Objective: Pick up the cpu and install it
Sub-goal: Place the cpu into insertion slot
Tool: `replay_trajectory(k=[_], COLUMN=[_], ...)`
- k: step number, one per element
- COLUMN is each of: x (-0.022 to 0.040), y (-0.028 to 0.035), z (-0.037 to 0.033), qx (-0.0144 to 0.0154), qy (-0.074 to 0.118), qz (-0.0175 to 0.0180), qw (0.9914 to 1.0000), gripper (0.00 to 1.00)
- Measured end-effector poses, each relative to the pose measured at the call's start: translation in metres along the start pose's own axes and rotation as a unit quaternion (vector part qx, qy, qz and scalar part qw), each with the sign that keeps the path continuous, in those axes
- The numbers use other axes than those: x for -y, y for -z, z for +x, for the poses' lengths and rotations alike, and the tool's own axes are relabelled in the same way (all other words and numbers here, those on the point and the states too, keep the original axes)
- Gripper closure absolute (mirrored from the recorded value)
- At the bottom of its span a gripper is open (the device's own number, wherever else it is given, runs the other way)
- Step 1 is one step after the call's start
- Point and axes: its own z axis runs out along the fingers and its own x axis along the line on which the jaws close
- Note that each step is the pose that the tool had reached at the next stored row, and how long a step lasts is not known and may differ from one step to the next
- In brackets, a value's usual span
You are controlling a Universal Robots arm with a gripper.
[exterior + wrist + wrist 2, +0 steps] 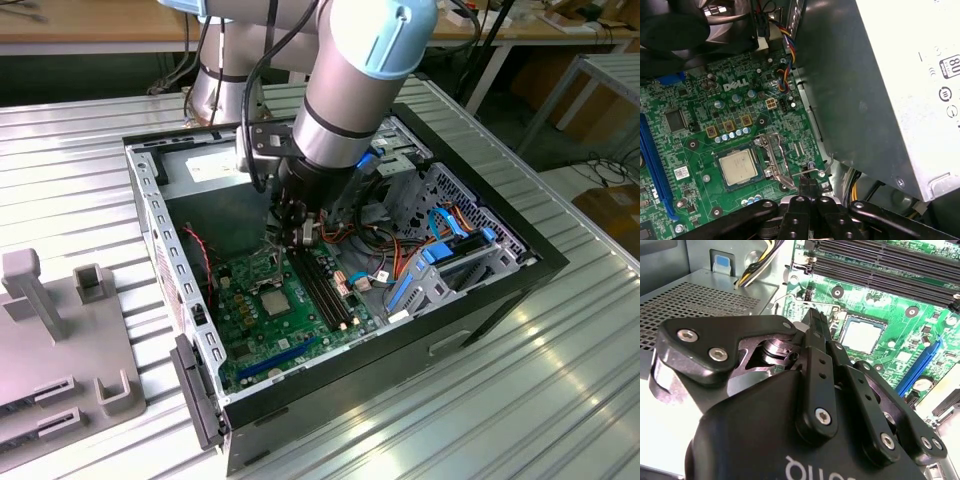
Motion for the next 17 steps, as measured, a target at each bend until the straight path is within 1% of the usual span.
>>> replay_trajectory(k=[8, 17], x=[0.0013, 0.0038], y=[0.0005, 0.0015], z=[0.0040, 0.0116], qx=[0.0000, 0.0000], qy=[0.000, 0.000], qz=[0.0000, 0.0000], qw=[1.00000, 1.00000], gripper=[0.89, 0.89])
